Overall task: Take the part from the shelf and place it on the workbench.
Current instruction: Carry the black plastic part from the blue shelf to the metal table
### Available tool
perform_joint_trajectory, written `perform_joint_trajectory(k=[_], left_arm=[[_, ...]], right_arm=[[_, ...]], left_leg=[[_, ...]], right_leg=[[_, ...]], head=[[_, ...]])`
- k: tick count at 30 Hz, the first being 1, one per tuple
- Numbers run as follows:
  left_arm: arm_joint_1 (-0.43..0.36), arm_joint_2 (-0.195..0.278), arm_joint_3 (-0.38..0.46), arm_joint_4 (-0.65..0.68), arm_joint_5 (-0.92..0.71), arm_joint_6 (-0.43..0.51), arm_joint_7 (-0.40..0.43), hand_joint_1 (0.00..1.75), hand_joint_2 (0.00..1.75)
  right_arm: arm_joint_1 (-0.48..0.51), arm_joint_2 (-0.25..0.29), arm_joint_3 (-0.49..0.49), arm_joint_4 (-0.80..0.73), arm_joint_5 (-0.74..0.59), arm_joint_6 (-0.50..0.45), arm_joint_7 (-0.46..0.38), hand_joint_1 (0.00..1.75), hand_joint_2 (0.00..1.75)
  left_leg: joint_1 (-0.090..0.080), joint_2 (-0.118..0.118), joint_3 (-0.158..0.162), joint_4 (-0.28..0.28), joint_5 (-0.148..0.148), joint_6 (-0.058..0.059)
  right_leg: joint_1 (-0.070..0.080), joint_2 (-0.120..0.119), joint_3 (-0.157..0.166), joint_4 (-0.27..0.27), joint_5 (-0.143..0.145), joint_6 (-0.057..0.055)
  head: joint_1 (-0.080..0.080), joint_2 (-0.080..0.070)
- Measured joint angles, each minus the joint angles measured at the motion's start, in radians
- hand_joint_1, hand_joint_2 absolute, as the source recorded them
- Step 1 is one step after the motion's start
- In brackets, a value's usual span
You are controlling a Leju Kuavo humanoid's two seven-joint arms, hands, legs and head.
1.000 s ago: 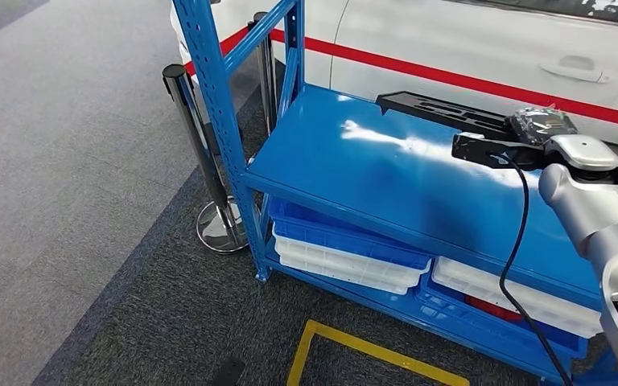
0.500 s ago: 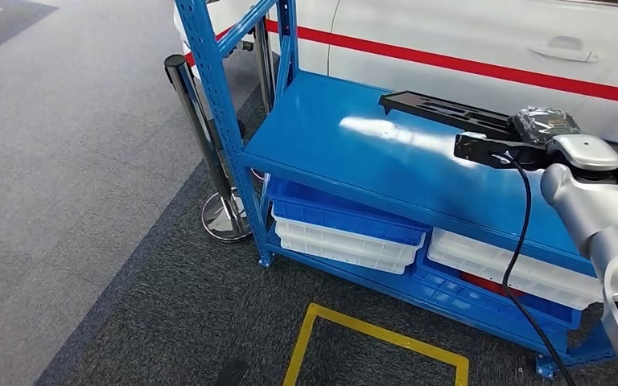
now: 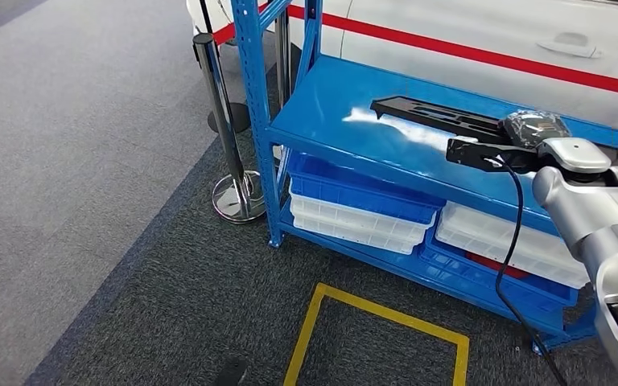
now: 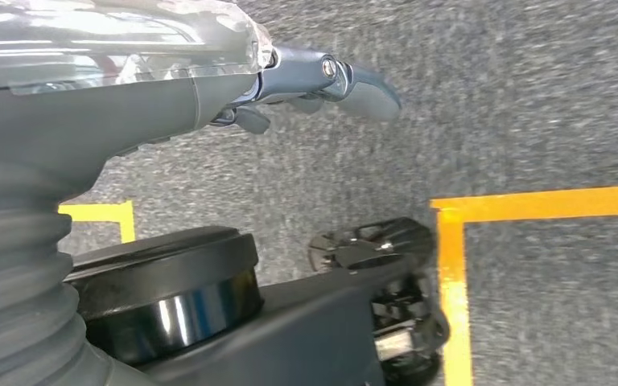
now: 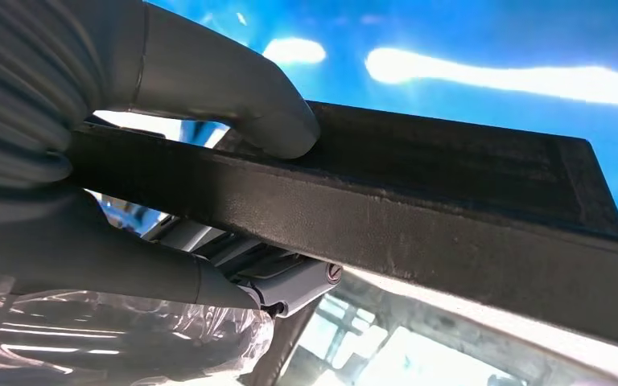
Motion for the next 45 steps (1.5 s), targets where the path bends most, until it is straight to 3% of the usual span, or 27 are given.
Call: perform_joint_trajectory(k=[1, 2, 4, 5, 7, 8, 10, 12, 13, 14, 15, 17, 19, 21, 23, 25, 27, 28, 30, 32, 34, 35, 37, 39, 42, 43, 45], left_arm=[[0.000, 0.000, 0.000, 0.000, 0.000, 0.000, -0.001, 0.00, 1.75], [0.000, 0.000, 0.000, 0.000, 0.000, 0.000, -0.003, 0.00, 1.75], [0.002, -0.001, 0.000, 0.000, 0.000, 0.002, -0.011, 0.00, 1.75], [0.004, -0.001, 0.000, 0.000, 0.000, 0.003, -0.014, 0.00, 1.75], [0.010, -0.002, -0.001, 0.000, -0.001, 0.003, -0.019, 0.00, 1.75], [0.013, -0.002, -0.001, 0.000, -0.003, 0.004, -0.020, 0.00, 1.75], [0.017, -0.002, -0.002, 0.000, -0.010, 0.004, -0.018, 0.00, 1.75], [0.016, -0.002, -0.004, 0.000, -0.015, 0.004, -0.014, 0.00, 1.75], [0.015, -0.002, -0.006, 0.000, -0.015, 0.004, -0.011, 0.00, 1.75], [0.014, -0.002, -0.008, 0.000, -0.015, 0.003, -0.010, 0.00, 1.75], [0.013, -0.002, -0.011, 0.000, -0.015, 0.002, -0.009, 0.00, 1.75], [0.009, -0.001, -0.015, 0.000, -0.015, 0.002, -0.008, 0.00, 1.75], [0.001, -0.001, -0.018, 0.000, -0.015, 0.002, -0.007, 0.00, 1.75], [-0.002, 0.000, -0.019, 0.000, -0.015, 0.002, -0.005, 0.00, 1.75], [0.000, -0.001, -0.021, 0.000, -0.015, 0.002, -0.004, 0.00, 1.75], [0.000, -0.001, -0.022, 0.000, -0.015, 0.002, -0.002, 0.00, 1.75], [0.000, -0.001, -0.023, 0.000, -0.015, 0.002, -0.002, 0.00, 1.75], [0.000, -0.001, -0.024, 0.000, -0.015, 0.002, -0.001, 0.00, 1.75], [0.002, -0.001, -0.024, 0.000, -0.015, 0.003, 0.000, 0.00, 1.75], [0.002, -0.001, -0.025, 0.000, -0.015, 0.003, 0.001, 0.00, 1.75], [0.001, -0.002, -0.025, 0.000, -0.015, 0.005, 0.002, 0.00, 1.75], [0.000, -0.001, -0.025, 0.000, -0.014, 0.007, 0.001, 0.00, 1.75], [0.001, -0.001, -0.024, 0.000, -0.014, 0.012, -0.001, 0.00, 1.75], [0.005, -0.001, -0.025, 0.000, -0.015, 0.018, -0.006, 0.00, 1.75], [0.007, -0.001, -0.025, 0.000, -0.015, 0.024, -0.011, 0.00, 1.75], [0.007, -0.001, -0.026, 0.000, -0.015, 0.024, -0.013, 0.00, 1.75], [0.008, -0.001, -0.025, 0.000, -0.014, 0.024, -0.017, 0.00, 1.75]], right_arm=[[0.001, 0.000, 0.001, 0.000, -0.001, 0.000, -0.001, 1.75, 1.75], [0.001, 0.000, 0.001, -0.001, -0.002, 0.001, -0.003, 1.75, 1.75], [0.005, 0.000, 0.002, -0.003, -0.008, -0.001, -0.009, 1.75, 1.75], [0.008, -0.001, 0.002, -0.004, -0.012, -0.002, -0.012, 1.75, 1.75], [0.018, -0.003, 0.002, -0.004, -0.018, -0.004, -0.016, 1.75, 1.75], [0.024, -0.004, 0.002, -0.003, -0.021, -0.005, -0.019, 1.75, 1.75], [0.035, -0.007, 0.002, -0.002, -0.027, -0.009, -0.025, 1.75, 1.75], [0.046, -0.015, 0.002, 0.000, -0.032, -0.013, -0.029, 1.75, 1.75], [0.051, -0.019, 0.002, 0.000, -0.035, -0.017, -0.030, 1.75, 1.75], [0.057, -0.024, 0.002, 0.001, -0.036, -0.020, -0.032, 1.75, 1.75], [0.064, -0.027, 0.002, 0.001, -0.038, -0.023, -0.033, 1.75, 1.75], [0.076, -0.034, 0.002, 0.001, -0.040, -0.027, -0.034, 1.75, 1.75], [0.084, -0.042, 0.001, 0.001, -0.044, -0.033, -0.034, 1.75, 1.75], [0.093, -0.049, 0.000, 0.002, -0.049, -0.044, -0.034, 1.75, 1.75], [0.108, -0.055, 0.000, 0.003, -0.051, -0.051, -0.034, 1.75, 1.75], [0.123, -0.063, -0.001, 0.005, -0.054, -0.056, -0.034, 1.75, 1.75], [0.139, -0.072, -0.006, 0.007, -0.061, -0.066, -0.033, 1.75, 1.75], [0.149, -0.077, -0.009, 0.008, -0.065, -0.073, -0.033, 1.75, 1.75], [0.171, -0.087, -0.015, 0.009, -0.072, -0.084, -0.033, 1.75, 1.75], [0.188, -0.096, -0.019, 0.010, -0.078, -0.090, -0.034, 1.75, 1.75], [0.196, -0.101, -0.026, 0.008, -0.082, -0.097, -0.035, 1.75, 1.75], [0.200, -0.104, -0.029, 0.008, -0.085, -0.103, -0.035, 1.75, 1.75], [0.212, -0.107, -0.036, 0.008, -0.089, -0.115, -0.035, 1.75, 1.75], [0.225, -0.107, -0.040, 0.007, -0.092, -0.129, -0.035, 1.75, 1.75], [0.240, -0.107, -0.043, 0.006, -0.095, -0.148, -0.036, 1.75, 1.75], [0.245, -0.107, -0.044, 0.006, -0.096, -0.152, -0.036, 1.75, 1.75], [0.257, -0.107, -0.048, 0.006, -0.098, -0.161, -0.038, 1.75, 1.75]], left_leg=[[0.000, 0.000, -0.015, 0.004, 0.010, -0.002], [-0.002, 0.000, -0.028, 0.008, 0.019, -0.006], [-0.004, 0.000, -0.043, 0.011, 0.038, -0.014], [-0.005, 0.000, -0.046, 0.008, 0.048, -0.019], [-0.004, -0.002, -0.050, 0.001, 0.062, -0.030], [-0.004, -0.003, -0.058, 0.009, 0.046, -0.036], [0.000, -0.003, -0.082, 0.084, -0.045, -0.046], [0.005, -0.003, -0.106, 0.215, -0.142, -0.055], [0.008, -0.003, -0.108, 0.268, -0.155, -0.059], [0.010, -0.003, -0.099, 0.298, -0.143, -0.062], [0.012, -0.003, -0.077, 0.297, -0.115, -0.063], [0.013, -0.003, 0.013, 0.205, -0.081, -0.059], [0.008, -0.004, 0.107, 0.067, -0.108, -0.049], [0.000, -0.005, 0.134, 0.002, -0.123, -0.038], [0.003, -0.003, 0.120, -0.005, -0.098, -0.024], [0.006, 0.000, 0.097, -0.011, -0.068, -0.008], [0.003, 0.000, 0.063, -0.010, -0.041, 0.000], [0.002, 0.000, 0.046, -0.009, -0.028, 0.000], [0.002, -0.001, 0.011, -0.005, -0.003, -0.001], [0.002, -0.001, -0.023, 0.003, 0.019, -0.007], [-0.002, 0.000, -0.047, 0.010, 0.039, -0.017], [-0.003, 0.001, -0.052, 0.010, 0.049, -0.022], [-0.004, 0.002, -0.057, 0.001, 0.068, -0.033], [-0.003, 0.001, -0.073, 0.020, 0.040, -0.044], [0.002, 0.001, -0.116, 0.175, -0.103, -0.060], [0.003, 0.001, -0.127, 0.239, -0.130, -0.063], [0.004, 0.001, -0.116, 0.300, -0.115, -0.065]], right_leg=[[0.001, 0.000, 0.046, -0.047, 0.022, -0.003], [0.003, 0.001, 0.101, -0.117, 0.022, -0.007], [0.008, 0.002, 0.186, -0.241, -0.006, -0.019], [0.012, 0.002, 0.201, -0.272, -0.018, -0.025], [0.010, 0.000, 0.192, -0.286, -0.003, -0.039], [0.008, -0.003, 0.184, -0.289, 0.009, -0.047], [0.004, -0.007, 0.160, -0.293, 0.037, -0.060], [0.004, -0.008, 0.128, -0.291, 0.063, -0.064], [0.004, -0.008, 0.111, -0.290, 0.075, -0.063], [0.003, -0.008, 0.094, -0.288, 0.088, -0.062], [0.003, -0.008, 0.077, -0.285, 0.099, -0.059], [0.003, -0.006, 0.047, -0.279, 0.120, -0.052], [0.003, -0.006, 0.029, -0.276, 0.140, -0.040], [0.002, -0.008, 0.023, -0.285, 0.165, -0.025], [-0.002, -0.005, 0.016, -0.288, 0.165, -0.013], [-0.004, -0.002, -0.007, -0.229, 0.085, -0.008], [-0.003, 0.000, -0.036, -0.102, -0.018, -0.005], [-0.003, 0.001, -0.042, -0.043, -0.041, -0.004], [-0.003, 0.001, -0.018, -0.001, -0.013, -0.002], [-0.003, 0.001, 0.070, -0.081, 0.023, -0.005], [0.002, 0.002, 0.168, -0.213, -0.002, -0.015], [0.005, 0.002, 0.194, -0.255, -0.019, -0.021], [0.007, 0.000, 0.192, -0.275, -0.014, -0.036], [0.003, -0.003, 0.174, -0.281, 0.007, -0.054], [0.001, -0.006, 0.139, -0.282, 0.041, -0.068], [0.002, -0.006, 0.126, -0.281, 0.051, -0.068], [0.003, -0.006, 0.102, -0.280, 0.071, -0.066]], head=[[0.000, 0.000], [0.000, 0.000], [0.000, 0.000], [0.000, 0.000], [0.000, 0.000], [0.000, 0.000], [-0.001, 0.000], [-0.001, 0.000], [-0.001, 0.000], [-0.001, 0.000], [-0.001, 0.000], [-0.001, 0.000], [0.000, 0.000], [0.000, 0.000], [0.000, 0.000], [0.000, 0.000], [0.000, 0.000], [0.000, 0.000], [0.000, 0.000], [0.000, 0.000], [0.000, 0.000], [0.000, 0.000], [-0.001, 0.000], [-0.001, 0.000], [-0.002, 0.000], [-0.001, 0.000], [-0.001, 0.000]])
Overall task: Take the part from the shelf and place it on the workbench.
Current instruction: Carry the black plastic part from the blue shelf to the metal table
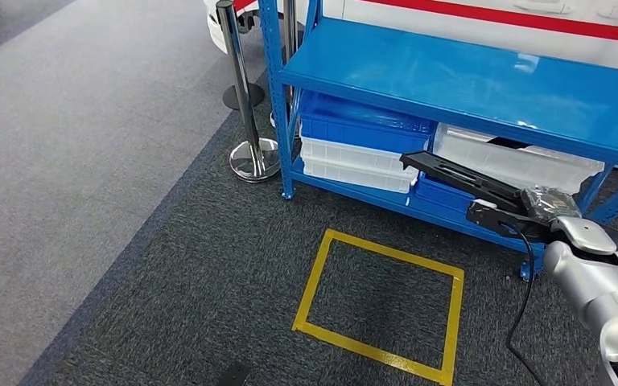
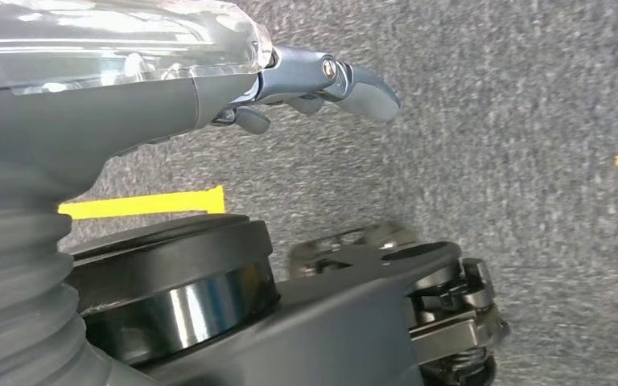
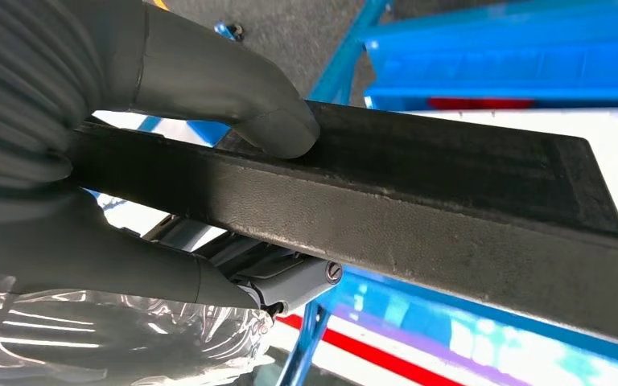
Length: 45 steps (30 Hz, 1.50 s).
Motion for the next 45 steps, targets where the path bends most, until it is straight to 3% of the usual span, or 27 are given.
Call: perform_joint_trajectory(k=[2, 4, 6, 14, 18, 22, 24, 26, 28, 29, 30, 32, 34, 37, 39, 42, 43, 44, 45], left_arm=[[0.000, 0.000, 0.000, 0.000, 0.002, 0.003, -0.007, 0.00, 1.75], [-0.003, 0.002, 0.000, 0.000, 0.007, 0.008, -0.014, 0.00, 1.75], [-0.003, 0.004, 0.001, 0.000, 0.017, 0.012, -0.019, 0.00, 1.75], [0.015, 0.011, 0.002, 0.001, 0.024, 0.018, -0.014, 0.00, 1.75], [0.023, 0.013, 0.002, 0.001, 0.035, 0.021, -0.018, 0.00, 1.75], [0.025, 0.015, 0.002, 0.002, 0.040, 0.021, -0.026, 0.00, 1.75], [0.027, 0.015, 0.003, 0.002, 0.046, 0.020, -0.032, 0.00, 1.75], [0.029, 0.014, 0.005, 0.002, 0.053, 0.020, -0.036, 0.00, 1.75], [0.031, 0.014, 0.006, 0.002, 0.056, 0.019, -0.037, 0.00, 1.75], [0.030, 0.014, 0.007, 0.002, 0.056, 0.018, -0.038, 0.00, 1.75], [0.030, 0.014, 0.007, 0.002, 0.055, 0.016, -0.038, 0.00, 1.75], [0.028, 0.015, 0.007, 0.003, 0.055, 0.014, -0.036, 0.00, 1.75], [0.024, 0.017, 0.007, 0.003, 0.054, 0.013, -0.033, 0.00, 1.75], [0.017, 0.019, 0.007, 0.004, 0.053, 0.011, -0.031, 0.00, 1.75], [0.012, 0.021, 0.007, 0.004, 0.053, 0.009, -0.031, 0.00, 1.75], [0.011, 0.021, 0.007, 0.004, 0.053, 0.008, -0.029, 0.00, 1.75], [0.011, 0.021, 0.007, 0.004, 0.053, 0.007, -0.029, 0.00, 1.75], [0.011, 0.021, 0.007, 0.004, 0.053, 0.007, -0.028, 0.00, 1.75], [0.011, 0.021, 0.007, 0.004, 0.053, 0.007, -0.028, 0.00, 1.75]], right_arm=[[0.008, -0.003, -0.005, -0.001, 0.006, -0.016, -0.001, 1.75, 1.75], [0.004, -0.011, -0.008, -0.006, 0.022, -0.030, -0.003, 1.75, 1.75], [-0.021, -0.028, -0.008, -0.015, 0.037, -0.023, -0.007, 1.75, 1.75], [-0.179, -0.072, -0.008, -0.046, 0.083, 0.012, 0.006, 1.75, 1.75], [-0.328, -0.091, -0.008, -0.073, 0.103, 0.027, 0.038, 1.75, 1.75], [-0.490, -0.151, -0.013, -0.114, 0.100, 0.046, 0.034, 1.75, 1.75], [-0.557, -0.194, -0.017, -0.140, 0.100, 0.054, 0.033, 1.75, 1.75], [-0.605, -0.231, -0.018, -0.160, 0.100, 0.064, 0.038, 1.75, 1.75], [-0.623, -0.257, -0.018, -0.180, 0.099, 0.072, 0.044, 1.75, 1.75], [-0.625, -0.269, -0.018, -0.192, 0.097, 0.076, 0.048, 1.75, 1.75], [-0.627, -0.279, -0.018, -0.203, 0.095, 0.079, 0.052, 1.75, 1.75], [-0.636, -0.301, -0.019, -0.230, 0.084, 0.091, 0.059, 1.75, 1.75], [-0.641, -0.325, -0.019, -0.262, 0.066, 0.111, 0.063, 1.75, 1.75], [-0.629, -0.364, -0.019, -0.302, 0.043, 0.134, 0.066, 1.75, 1.75], [-0.615, -0.384, -0.019, -0.330, 0.025, 0.144, 0.067, 1.75, 1.75], [-0.579, -0.398, -0.017, -0.367, 0.001, 0.154, 0.065, 1.75, 1.75], [-0.563, -0.404, -0.017, -0.375, -0.003, 0.156, 0.064, 1.75, 1.75], [-0.549, -0.409, -0.016, -0.382, -0.005, 0.157, 0.063, 1.75, 1.75], [-0.535, -0.415, -0.016, -0.387, -0.006, 0.156, 0.062, 1.75, 1.75]], left_leg=[[-0.001, 0.000, 0.078, -0.076, 0.042, 0.009], [-0.008, 0.000, 0.184, -0.216, 0.034, 0.026], [-0.013, -0.001, 0.231, -0.297, 0.015, 0.036], [-0.020, -0.003, 0.209, -0.307, 0.038, 0.051], [-0.025, -0.003, 0.196, -0.305, 0.045, 0.056], [-0.029, -0.007, 0.195, -0.317, 0.063, 0.069], [-0.022, -0.002, 0.202, -0.342, 0.079, 0.077], [-0.019, 0.006, 0.205, -0.352, 0.084, 0.082], [-0.017, 0.017, 0.207, -0.349, 0.081, 0.079], [-0.016, 0.025, 0.208, -0.345, 0.077, 0.076], [-0.014, 0.034, 0.208, -0.338, 0.071, 0.072], [-0.013, 0.051, 0.206, -0.318, 0.055, 0.059], [-0.017, 0.063, 0.204, -0.299, 0.040, 0.048], [-0.019, 0.082, 0.205, -0.290, 0.028, 0.034], [-0.014, 0.063, 0.190, -0.249, -0.007, 0.024], [-0.009, 0.021, 0.113, -0.063, -0.099, 0.017], [-0.009, 0.016, 0.090, -0.014, -0.112, 0.019], [-0.010, 0.013, 0.082, 0.001, -0.107, 0.023], [-0.012, 0.009, 0.093, -0.026, -0.082, 0.031]], right_leg=[[0.001, 0.001, -0.020, 0.001, 0.017, 0.004], [0.003, 0.002, -0.031, 0.003, 0.030, 0.012], [0.003, 0.000, -0.038, 0.003, 0.039, 0.022], [-0.003, 0.000, -0.053, -0.015, 0.077, 0.040], [-0.007, -0.001, -0.064, -0.019, 0.085, 0.045], [-0.013, -0.005, -0.061, -0.035, 0.094, 0.061], [-0.011, 0.000, -0.077, 0.005, 0.050, 0.061], [-0.012, 0.007, -0.121, 0.127, -0.028, 0.060], [-0.013, 0.010, -0.157, 0.236, -0.068, 0.063], [-0.014, 0.008, -0.153, 0.242, -0.061, 0.066], [-0.016, 0.004, -0.130, 0.206, -0.037, 0.070], [-0.015, -0.031, -0.059, 0.081, 0.012, 0.075], [-0.008, -0.053, -0.023, 0.013, 0.023, 0.064], [-0.004, -0.029, -0.027, 0.014, 0.018, 0.036], [-0.007, -0.008, -0.029, 0.013, 0.022, 0.022], [-0.006, 0.030, -0.033, 0.012, 0.027, 0.010], [-0.003, 0.043, -0.034, 0.012, 0.028, 0.008], [0.001, 0.056, -0.035, 0.012, 0.029, 0.006], [0.005, 0.068, -0.035, 0.013, 0.031, 0.005]], head=[[0.000, 0.000], [0.000, 0.000], [0.000, 0.000], [0.000, 0.000], [0.000, 0.000], [0.000, 0.000], [0.001, 0.000], [0.001, 0.000], [0.001, 0.000], [0.001, 0.000], [0.001, 0.000], [0.001, 0.000], [0.001, 0.000], [0.001, 0.000], [0.001, 0.000], [0.001, 0.000], [0.001, 0.000], [0.001, 0.000], [0.001, 0.000]])
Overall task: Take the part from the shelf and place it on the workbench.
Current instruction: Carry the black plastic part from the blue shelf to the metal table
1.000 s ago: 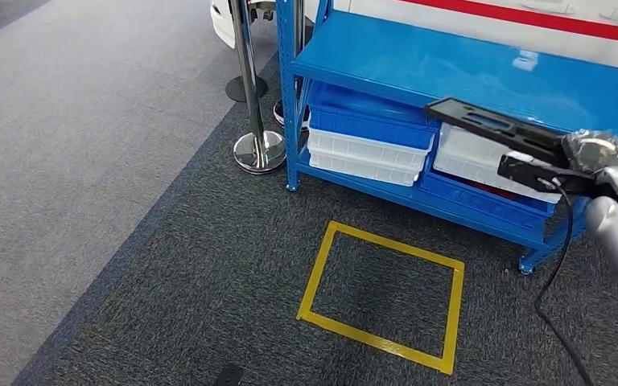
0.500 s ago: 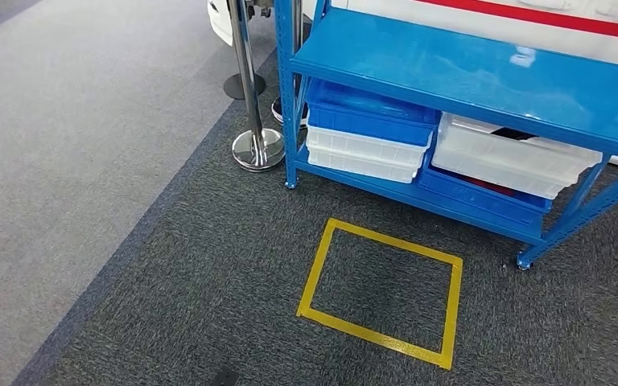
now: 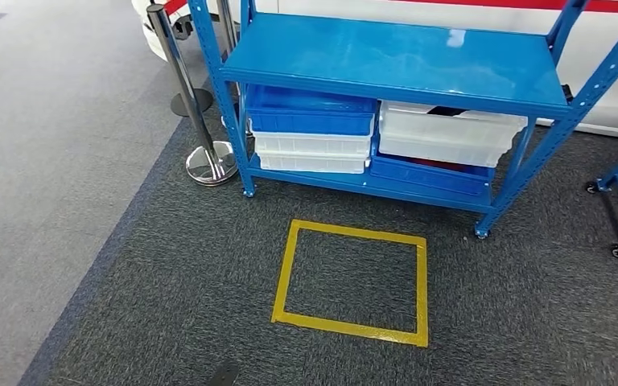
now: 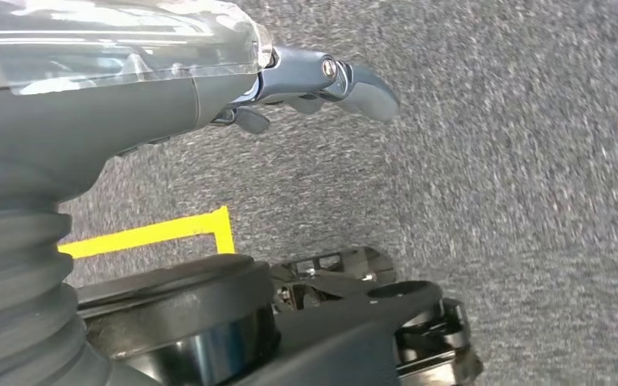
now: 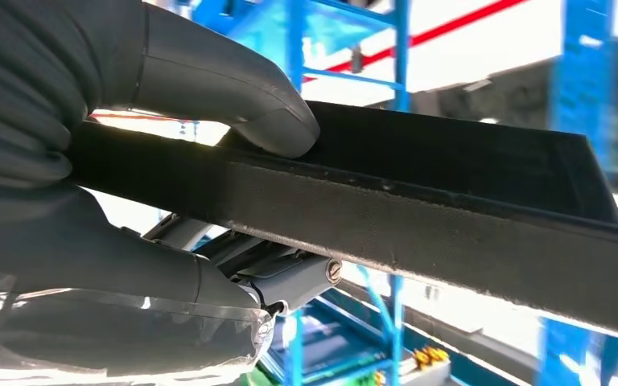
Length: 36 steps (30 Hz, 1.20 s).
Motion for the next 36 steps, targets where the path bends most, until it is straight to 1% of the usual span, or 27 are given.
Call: perform_joint_trajectory(k=[1, 2, 4, 5, 7, 8, 10, 11, 13, 14, 15, 17, 18, 20, 22, 23, 25, 27, 28, 29, 30, 31, 32, 33, 34, 35, 36], left_arm=[[0.000, 0.000, 0.000, 0.000, 0.000, 0.000, 0.000, 0.00, 1.75], [0.000, 0.001, 0.000, 0.000, 0.000, 0.000, 0.000, 0.00, 1.75], [0.001, 0.004, 0.000, 0.001, 0.000, 0.000, 0.000, 0.00, 1.75], [0.002, 0.005, 0.000, 0.001, 0.000, 0.000, 0.001, 0.00, 1.75], [0.002, 0.003, 0.000, 0.001, 0.000, 0.000, 0.001, 0.00, 1.75], [0.002, 0.002, 0.000, 0.001, 0.000, 0.000, 0.000, 0.00, 1.75], [0.003, 0.000, 0.000, 0.001, 0.000, -0.001, -0.001, 0.00, 1.75], [0.005, 0.000, 0.000, 0.002, 0.001, -0.001, -0.001, 0.00, 1.75], [0.009, 0.000, 0.000, 0.002, 0.001, -0.002, -0.001, 0.00, 1.75], [0.011, -0.001, 0.000, 0.002, 0.001, -0.002, -0.001, 0.00, 1.75], [0.011, -0.002, 0.000, 0.002, 0.001, -0.004, -0.002, 0.00, 1.75], [0.011, -0.003, 0.000, 0.002, 0.002, -0.007, -0.003, 0.00, 1.75], [0.011, -0.003, 0.000, 0.002, 0.002, -0.009, -0.004, 0.00, 1.75], [0.009, -0.003, 0.000, 0.002, 0.004, -0.012, -0.008, 0.00, 1.75], [0.008, -0.004, 0.000, 0.002, 0.005, -0.016, -0.016, 0.00, 1.75], [0.008, -0.004, 0.000, 0.002, 0.006, -0.017, -0.020, 0.00, 1.75], [0.008, -0.003, 0.000, 0.002, 0.009, -0.020, -0.028, 0.00, 1.75], [0.011, -0.003, 0.000, 0.002, 0.012, -0.026, -0.033, 0.00, 1.75], [0.012, -0.003, 0.000, 0.002, 0.014, -0.030, -0.035, 0.00, 1.75], [0.014, -0.003, 0.000, 0.002, 0.015, -0.033, -0.035, 0.00, 1.75], [0.014, -0.003, 0.000, 0.002, 0.017, -0.037, -0.036, 0.00, 1.75], [0.014, -0.003, 0.000, 0.002, 0.018, -0.039, -0.036, 0.00, 1.75], [0.014, -0.003, 0.000, 0.002, 0.018, -0.040, -0.036, 0.00, 1.75], [0.014, -0.002, 0.000, 0.002, 0.018, -0.041, -0.036, 0.00, 1.75], [0.014, 0.000, 0.000, 0.002, 0.018, -0.043, -0.036, 0.00, 1.75], [0.015, 0.001, 0.000, 0.002, 0.018, -0.045, -0.036, 0.00, 1.75], [0.014, 0.002, 0.000, 0.003, 0.018, -0.047, -0.035, 0.00, 1.75]], right_arm=[[0.012, -0.005, 0.000, -0.005, 0.000, -0.001, 0.000, 1.75, 1.75], [0.022, -0.008, 0.000, -0.008, 0.000, -0.004, 0.002, 1.75, 1.75], [0.036, -0.014, 0.002, -0.013, 0.001, -0.010, 0.005, 1.75, 1.75], [0.044, -0.016, 0.003, -0.014, 0.001, -0.012, 0.006, 1.75, 1.75], [0.061, -0.024, 0.005, -0.016, 0.003, -0.014, 0.006, 1.75, 1.75], [0.069, -0.030, 0.006, -0.017, 0.003, -0.015, 0.007, 1.75, 1.75], [0.074, -0.040, 0.007, -0.020, 0.004, -0.016, 0.007, 1.75, 1.75], [0.075, -0.043, 0.008, -0.021, 0.004, -0.017, 0.008, 1.75, 1.75], [0.082, -0.044, 0.009, -0.022, 0.004, -0.017, 0.007, 1.75, 1.75], [0.087, -0.045, 0.010, -0.022, 0.004, -0.018, 0.008, 1.75, 1.75], [0.090, -0.045, 0.011, -0.023, 0.005, -0.019, 0.009, 1.75, 1.75], [0.096, -0.046, 0.013, -0.025, 0.009, -0.026, 0.013, 1.75, 1.75], [0.099, -0.047, 0.015, -0.026, 0.011, -0.033, 0.015, 1.75, 1.75], [0.113, -0.050, 0.018, -0.028, 0.012, -0.048, 0.020, 1.75, 1.75], [0.134, -0.054, 0.019, -0.029, 0.011, -0.061, 0.026, 1.75, 1.75], [0.144, -0.056, 0.019, -0.029, 0.011, -0.066, 0.029, 1.75, 1.75], [0.156, -0.055, 0.021, -0.028, 0.011, -0.078, 0.033, 1.75, 1.75], [0.169, -0.053, 0.022, -0.028, 0.009, -0.094, 0.035, 1.75, 1.75], [0.178, -0.053, 0.022, -0.028, 0.007, -0.101, 0.034, 1.75, 1.75], [0.189, -0.054, 0.022, -0.028, 0.004, -0.107, 0.033, 1.75, 1.75], [0.200, -0.056, 0.022, -0.028, 0.001, -0.111, 0.031, 1.75, 1.75], [0.209, -0.058, 0.021, -0.028, -0.001, -0.114, 0.030, 1.75, 1.75], [0.214, -0.061, 0.019, -0.028, -0.002, -0.116, 0.029, 1.75, 1.75], [0.217, -0.063, 0.017, -0.028, -0.004, -0.118, 0.029, 1.75, 1.75], [0.219, -0.065, 0.016, -0.028, -0.004, -0.121, 0.030, 1.75, 1.75], [0.221, -0.066, 0.014, -0.028, -0.005, -0.123, 0.030, 1.75, 1.75], [0.225, -0.069, 0.012, -0.028, -0.006, -0.124, 0.030, 1.75, 1.75]], left_leg=[[-0.003, -0.009, 0.027, -0.060, 0.037, 0.012], [-0.005, -0.029, 0.059, -0.131, 0.070, 0.028], [-0.008, -0.064, 0.106, -0.235, 0.108, 0.050], [-0.009, -0.072, 0.115, -0.253, 0.109, 0.055], [-0.009, -0.057, 0.123, -0.273, 0.118, 0.053], [-0.007, -0.047, 0.128, -0.288, 0.128, 0.050], [-0.002, -0.024, 0.135, -0.317, 0.147, 0.046], [-0.002, -0.014, 0.135, -0.322, 0.151, 0.045], [0.000, 0.011, 0.131, -0.321, 0.151, 0.044], [0.002, 0.024, 0.129, -0.318, 0.149, 0.041], [0.005, 0.037, 0.127, -0.313, 0.146, 0.036], [0.011, 0.061, 0.122, -0.295, 0.133, 0.022], [0.010, 0.071, 0.119, -0.284, 0.125, 0.014], [0.005, 0.086, 0.118, -0.270, 0.113, 0.000], [0.002, 0.102, 0.122, -0.266, 0.106, -0.010], [0.004, 0.099, 0.121, -0.261, 0.098, -0.015], [0.010, 0.059, 0.098, -0.205, 0.056, -0.023], [0.013, 0.015, 0.042, -0.079, -0.010, -0.024], [0.012, 0.008, 0.012, -0.016, -0.033, -0.023], [0.012, 0.003, -0.007, 0.022, -0.038, -0.019], [0.010, 0.001, -0.010, 0.021, -0.023, -0.013], [0.008, -0.005, 0.003, -0.018, 0.009, -0.005], [0.006, -0.020, 0.030, -0.085, 0.051, 0.007], [0.005, -0.045, 0.057, -0.149, 0.084, 0.020], [0.004, -0.068, 0.079, -0.201, 0.106, 0.029], [0.003, -0.086, 0.092, -0.231, 0.116, 0.036], [0.002, -0.091, 0.098, -0.242, 0.115, 0.038]], right_leg=[[0.004, 0.012, 0.000, 0.000, 0.002, 0.000], [0.006, 0.023, -0.001, 0.000, 0.004, 0.000], [0.004, 0.043, -0.004, -0.001, 0.010, 0.005], [0.000, 0.052, -0.006, -0.003, 0.014, 0.011], [-0.007, 0.068, -0.010, -0.008, 0.022, 0.024], [-0.006, 0.057, -0.014, -0.007, 0.020, 0.029], [-0.003, 0.005, -0.039, 0.041, -0.017, 0.039], [-0.004, -0.025, -0.062, 0.091, -0.049, 0.046], [-0.013, -0.049, -0.110, 0.203, -0.101, 0.062], [-0.020, -0.053, -0.116, 0.226, -0.104, 0.070], [-0.025, -0.059, -0.104, 0.212, -0.090, 0.077], [-0.032, -0.086, -0.036, 0.099, -0.041, 0.090], [-0.031, -0.103, -0.007, 0.046, -0.023, 0.089], [-0.026, -0.115, 0.013, 0.007, -0.020, 0.066], [-0.024, -0.094, 0.008, 0.013, -0.021, 0.040], [-0.025, -0.084, 0.006, 0.013, -0.020, 0.033], [-0.027, -0.066, 0.003, 0.011, -0.016, 0.020], [-0.024, -0.046, 0.000, 0.011, -0.014, 0.012], [-0.021, -0.033, -0.001, 0.011, -0.013, 0.010], [-0.017, -0.019, -0.002, 0.011, -0.012, 0.009], [-0.013, -0.006, -0.002, 0.011, -0.012, 0.008], [-0.008, 0.007, -0.002, 0.012, -0.012, 0.007], [-0.005, 0.019, -0.001, 0.012, -0.011, 0.007], [-0.004, 0.030, -0.002, 0.011, -0.010, 0.008], [-0.005, 0.041, -0.003, 0.011, -0.008, 0.011], [-0.009, 0.052, -0.005, 0.010, -0.005, 0.016], [-0.014, 0.064, -0.008, 0.007, 0.000, 0.022]], head=[[0.000, 0.000], [0.000, 0.000], [0.000, 0.000], [0.000, 0.000], [0.000, 0.000], [0.000, 0.000], [0.000, 0.000], [0.000, 0.000], [0.000, 0.000], [0.000, 0.000], [0.000, 0.000], [0.000, 0.000], [0.000, 0.000], [0.000, 0.000], [0.000, 0.000], [0.000, 0.000], [0.000, 0.000], [-0.001, 0.000], [-0.001, 0.000], [-0.001, 0.000], [-0.001, 0.000], [-0.001, 0.000], [0.000, 0.000], [0.000, 0.000], [0.000, 0.000], [0.000, 0.000], [0.000, 0.000]])
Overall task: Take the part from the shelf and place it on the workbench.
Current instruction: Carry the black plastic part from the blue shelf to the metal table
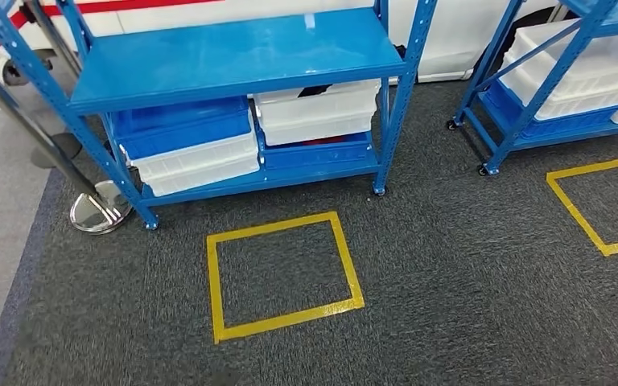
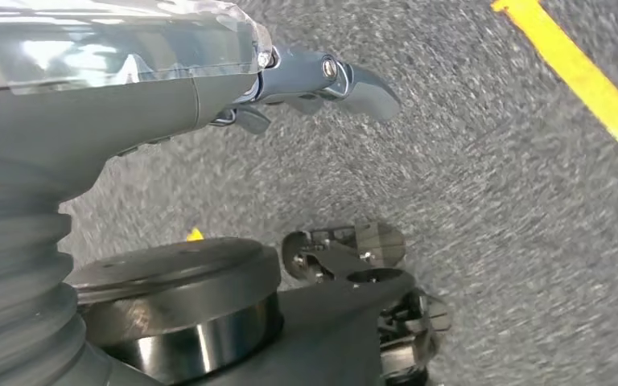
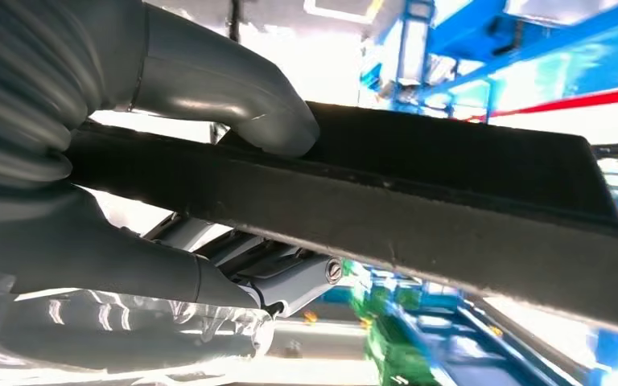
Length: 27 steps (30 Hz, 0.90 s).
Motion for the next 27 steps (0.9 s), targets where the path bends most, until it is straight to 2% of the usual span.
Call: perform_joint_trajectory(k=[1, 2, 3, 4, 6, 7, 8, 9, 10, 11, 12, 13, 14, 15, 17, 18, 19, 21, 22, 23, 24, 25, 26, 27], left_arm=[[-0.001, 0.000, 0.000, 0.000, 0.000, -0.002, 0.001, 0.00, 1.75], [-0.002, 0.000, 0.000, 0.000, 0.000, -0.004, 0.003, 0.00, 1.75], [-0.003, 0.000, 0.000, 0.000, -0.001, -0.005, 0.004, 0.00, 1.75], [-0.001, 0.000, 0.000, 0.000, -0.002, -0.006, 0.004, 0.00, 1.75], [0.005, 0.001, 0.000, 0.000, -0.003, -0.010, 0.005, 0.00, 1.75], [0.008, 0.001, 0.000, 0.000, -0.003, -0.012, 0.006, 0.00, 1.75], [0.011, 0.001, 0.000, 0.000, -0.003, -0.013, 0.007, 0.00, 1.75], [0.011, 0.001, 0.000, 0.000, -0.003, -0.015, 0.008, 0.00, 1.75], [0.011, 0.000, 0.000, 0.000, -0.002, -0.016, 0.009, 0.00, 1.75], [0.011, 0.000, 0.000, 0.000, -0.001, -0.016, 0.009, 0.00, 1.75], [0.010, 0.001, 0.000, 0.001, 0.000, -0.017, 0.009, 0.00, 1.75], [0.010, 0.002, 0.000, 0.001, 0.000, -0.017, 0.008, 0.00, 1.75], [0.010, 0.003, 0.000, 0.001, 0.000, -0.017, 0.007, 0.00, 1.75], [0.009, 0.003, 0.000, 0.001, 0.000, -0.017, 0.006, 0.00, 1.75], [0.009, 0.003, 0.000, 0.001, 0.000, -0.017, 0.002, 0.00, 1.75], [0.009, 0.003, 0.000, 0.001, 0.000, -0.017, 0.001, 0.00, 1.75], [0.009, 0.003, 0.000, 0.001, 0.000, -0.017, 0.000, 0.00, 1.75], [0.010, 0.003, 0.000, 0.001, -0.002, -0.019, -0.001, 0.00, 1.75], [0.011, 0.003, -0.001, 0.001, -0.004, -0.020, -0.001, 0.00, 1.75], [0.011, 0.003, -0.002, 0.001, -0.006, -0.022, -0.001, 0.00, 1.75], [0.011, 0.003, -0.003, 0.001, -0.010, -0.024, 0.000, 0.00, 1.75], [0.010, 0.003, -0.004, 0.001, -0.013, -0.025, 0.001, 0.00, 1.75], [0.010, 0.003, -0.004, 0.001, -0.015, -0.026, 0.001, 0.00, 1.75], [0.010, 0.004, -0.005, 0.001, -0.017, -0.027, 0.002, 0.00, 1.75]], right_arm=[[0.005, -0.005, -0.003, 0.000, -0.001, 0.000, -0.001, 1.75, 1.75], [0.011, -0.012, -0.006, 0.000, -0.004, -0.001, -0.003, 1.75, 1.75], [0.016, -0.022, -0.012, 0.000, -0.008, -0.003, -0.006, 1.75, 1.75], [0.019, -0.031, -0.017, 0.000, -0.013, -0.006, -0.010, 1.75, 1.75], [0.025, -0.043, -0.025, -0.001, -0.025, -0.015, -0.018, 1.75, 1.75], [0.031, -0.045, -0.028, -0.001, -0.028, -0.019, -0.021, 1.75, 1.75], [0.040, -0.047, -0.029, -0.002, -0.031, -0.022, -0.023, 1.75, 1.75], [0.048, -0.047, -0.031, -0.001, -0.030, -0.023, -0.024, 1.75, 1.75], [0.053, -0.047, -0.032, -0.001, -0.028, -0.024, -0.023, 1.75, 1.75], [0.056, -0.047, -0.033, -0.001, -0.024, -0.025, -0.022, 1.75, 1.75], [0.055, -0.046, -0.035, 0.000, -0.019, -0.027, -0.021, 1.75, 1.75], [0.054, -0.044, -0.036, 0.001, -0.015, -0.028, -0.020, 1.75, 1.75], [0.053, -0.041, -0.037, 0.002, -0.011, -0.029, -0.018, 1.75, 1.75], [0.052, -0.038, -0.038, 0.005, -0.009, -0.030, -0.018, 1.75, 1.75], [0.052, -0.035, -0.039, 0.009, -0.006, -0.029, -0.019, 1.75, 1.75], [0.050, -0.035, -0.040, 0.011, -0.006, -0.029, -0.020, 1.75, 1.75], [0.049, -0.034, -0.041, 0.012, -0.005, -0.029, -0.022, 1.75, 1.75], [0.048, -0.031, -0.042, 0.013, -0.007, -0.030, -0.025, 1.75, 1.75], [0.049, -0.031, -0.043, 0.013, -0.009, -0.031, -0.028, 1.75, 1.75], [0.051, -0.030, -0.044, 0.014, -0.012, -0.032, -0.032, 1.75, 1.75], [0.053, -0.030, -0.046, 0.014, -0.014, -0.033, -0.035, 1.75, 1.75], [0.055, -0.031, -0.048, 0.014, -0.016, -0.033, -0.037, 1.75, 1.75], [0.057, -0.031, -0.050, 0.014, -0.017, -0.034, -0.037, 1.75, 1.75], [0.057, -0.032, -0.054, 0.014, -0.018, -0.034, -0.037, 1.75, 1.75]], left_leg=[[-0.002, 0.010, 0.005, -0.012, 0.003, -0.001], [-0.002, 0.023, 0.012, -0.026, 0.008, -0.002], [-0.001, 0.035, 0.019, -0.044, 0.016, -0.001], [0.000, 0.049, 0.025, -0.060, 0.024, 0.001], [0.001, 0.074, 0.030, -0.073, 0.031, 0.004], [0.001, 0.088, 0.030, -0.073, 0.030, 0.004], [0.001, 0.102, 0.029, -0.071, 0.028, 0.003], [0.001, 0.117, 0.028, -0.068, 0.026, 0.000], [0.002, 0.131, 0.027, -0.064, 0.022, -0.003], [0.003, 0.143, 0.026, -0.057, 0.017, -0.008], [0.002, 0.155, 0.024, -0.050, 0.011, -0.014], [0.000, 0.166, 0.023, -0.043, 0.004, -0.020], [-0.002, 0.176, 0.024, -0.038, -0.001, -0.026], [-0.005, 0.185, 0.023, -0.036, -0.005, -0.031], [-0.005, 0.199, 0.027, -0.034, -0.011, -0.041], [-0.003, 0.189, 0.024, -0.025, -0.021, -0.047], [0.000, 0.168, 0.014, 0.004, -0.042, -0.051], [0.005, 0.115, -0.036, 0.119, -0.108, -0.056], [0.006, 0.101, -0.067, 0.189, -0.139, -0.056], [0.006, 0.095, -0.092, 0.242, -0.156, -0.055], [0.006, 0.092, -0.103, 0.262, -0.153, -0.052], [0.006, 0.089, -0.094, 0.242, -0.130, -0.048], [0.006, 0.082, -0.071, 0.187, -0.092, -0.042], [0.006, 0.060, -0.040, 0.117, -0.055, -0.033]], right_leg=[[-0.004, 0.014, -0.001, -0.006, 0.005, 0.009], [-0.006, 0.015, -0.003, -0.009, 0.008, 0.015], [-0.004, -0.001, -0.008, -0.004, 0.003, 0.019], [-0.001, -0.029, -0.020, 0.019, -0.013, 0.021], [0.000, -0.091, -0.069, 0.121, -0.070, 0.026], [-0.003, -0.105, -0.097, 0.182, -0.095, 0.031], [-0.006, -0.112, -0.115, 0.223, -0.106, 0.036], [-0.010, -0.118, -0.116, 0.229, -0.099, 0.040], [-0.013, -0.126, -0.096, 0.198, -0.077, 0.044], [-0.016, -0.139, -0.058, 0.134, -0.047, 0.048], [-0.014, -0.157, -0.020, 0.072, -0.026, 0.048], [-0.011, -0.169, 0.007, 0.023, -0.014, 0.042], [-0.007, -0.174, 0.021, -0.003, -0.011, 0.034], [-0.002, -0.170, 0.020, -0.006, -0.015, 0.023], [-0.003, -0.148, 0.016, -0.007, -0.013, 0.008], [-0.005, -0.138, 0.015, -0.008, -0.012, 0.002], [-0.006, -0.130, 0.014, -0.009, -0.010, -0.005], [-0.006, -0.113, 0.012, -0.010, -0.008, -0.014], [-0.004, -0.102, 0.011, -0.010, -0.007, -0.017], [-0.002, -0.091, 0.009, -0.010, -0.007, -0.019], [0.001, -0.079, 0.009, -0.009, -0.006, -0.019], [0.003, -0.066, 0.008, -0.009, -0.006, -0.019], [0.005, -0.053, 0.009, -0.008, -0.005, -0.019], [0.005, -0.041, 0.008, -0.008, -0.004, -0.018]], head=[[0.000, 0.000], [0.000, 0.000], [0.000, 0.000], [0.000, 0.000], [0.000, 0.000], [0.000, 0.000], [0.000, 0.000], [0.000, 0.000], [0.000, 0.000], [0.000, 0.000], [0.000, 0.000], [0.000, 0.000], [0.000, 0.000], [0.000, 0.000], [0.000, 0.000], [0.001, 0.000], [0.000, 0.000], [0.000, 0.000], [0.000, 0.000], [0.000, 0.000], [0.000, 0.000], [0.000, 0.000], [0.000, 0.000], [0.000, 0.000]])
